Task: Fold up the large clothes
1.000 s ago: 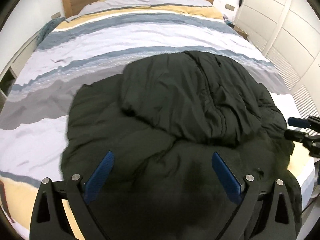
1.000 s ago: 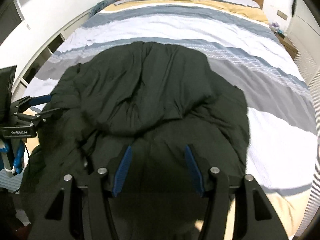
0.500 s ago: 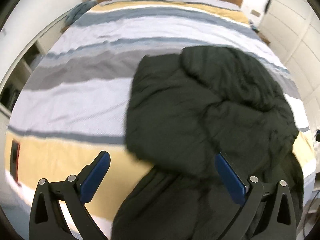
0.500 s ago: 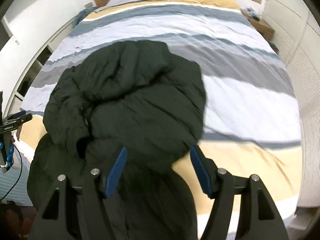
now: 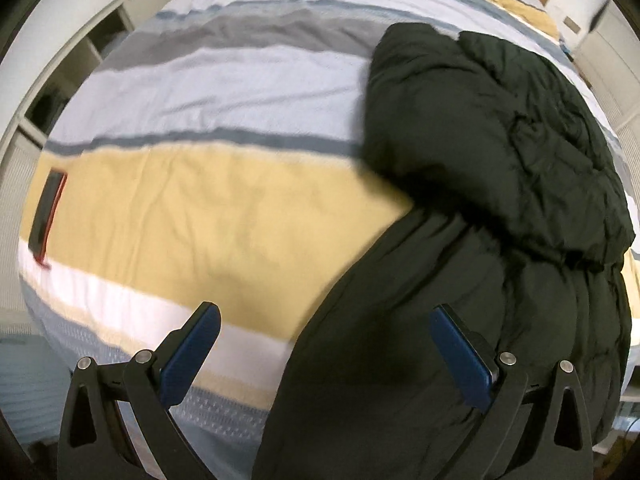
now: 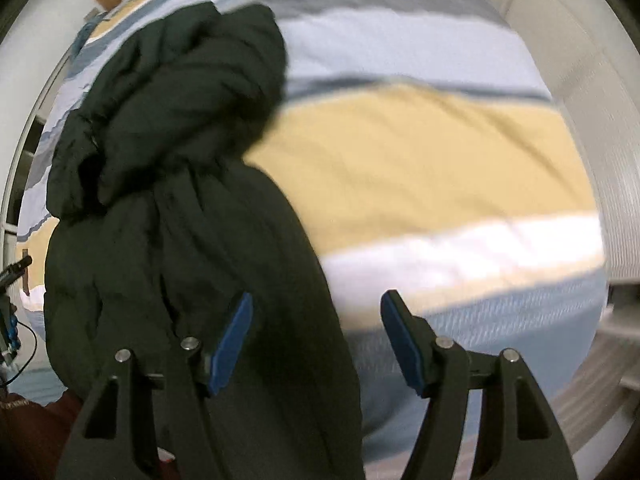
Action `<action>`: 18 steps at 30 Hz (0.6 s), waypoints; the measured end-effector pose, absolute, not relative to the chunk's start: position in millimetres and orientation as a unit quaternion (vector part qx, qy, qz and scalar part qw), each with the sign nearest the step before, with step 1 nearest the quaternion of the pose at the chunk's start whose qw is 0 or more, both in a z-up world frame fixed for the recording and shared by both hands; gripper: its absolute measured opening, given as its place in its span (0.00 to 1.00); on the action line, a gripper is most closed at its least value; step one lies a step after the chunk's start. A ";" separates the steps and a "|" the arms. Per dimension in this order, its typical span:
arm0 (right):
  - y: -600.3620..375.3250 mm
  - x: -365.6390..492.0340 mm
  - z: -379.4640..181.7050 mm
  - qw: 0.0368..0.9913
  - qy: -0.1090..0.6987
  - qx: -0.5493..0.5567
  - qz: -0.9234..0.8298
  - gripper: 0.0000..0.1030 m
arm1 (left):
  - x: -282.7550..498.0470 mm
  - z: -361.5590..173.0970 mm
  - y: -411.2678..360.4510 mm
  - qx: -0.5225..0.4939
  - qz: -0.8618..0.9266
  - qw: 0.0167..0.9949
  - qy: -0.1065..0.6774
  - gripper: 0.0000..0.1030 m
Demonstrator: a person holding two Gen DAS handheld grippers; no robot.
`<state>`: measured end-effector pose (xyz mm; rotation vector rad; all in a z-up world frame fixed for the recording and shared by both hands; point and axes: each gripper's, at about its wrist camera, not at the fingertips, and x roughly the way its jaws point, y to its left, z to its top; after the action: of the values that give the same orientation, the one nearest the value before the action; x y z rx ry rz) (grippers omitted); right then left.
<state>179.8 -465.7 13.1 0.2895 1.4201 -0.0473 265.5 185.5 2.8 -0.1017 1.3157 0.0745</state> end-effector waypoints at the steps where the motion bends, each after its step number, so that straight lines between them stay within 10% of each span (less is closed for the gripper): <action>1: -466.5 171.7 6.7 0.742 0.656 0.140 -0.025 0.63 | 261.6 1.0 191.0 -0.052 0.038 0.787 0.613 0.99; 18: -460.9 120.4 -59.7 0.683 0.695 0.224 -0.020 0.64 | 198.5 -54.5 246.2 -0.186 0.054 0.728 0.657 0.99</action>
<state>120.4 -460.9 -59.7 0.5031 1.5581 -0.0441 198.5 246.2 -54.5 -0.4105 1.4477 0.1191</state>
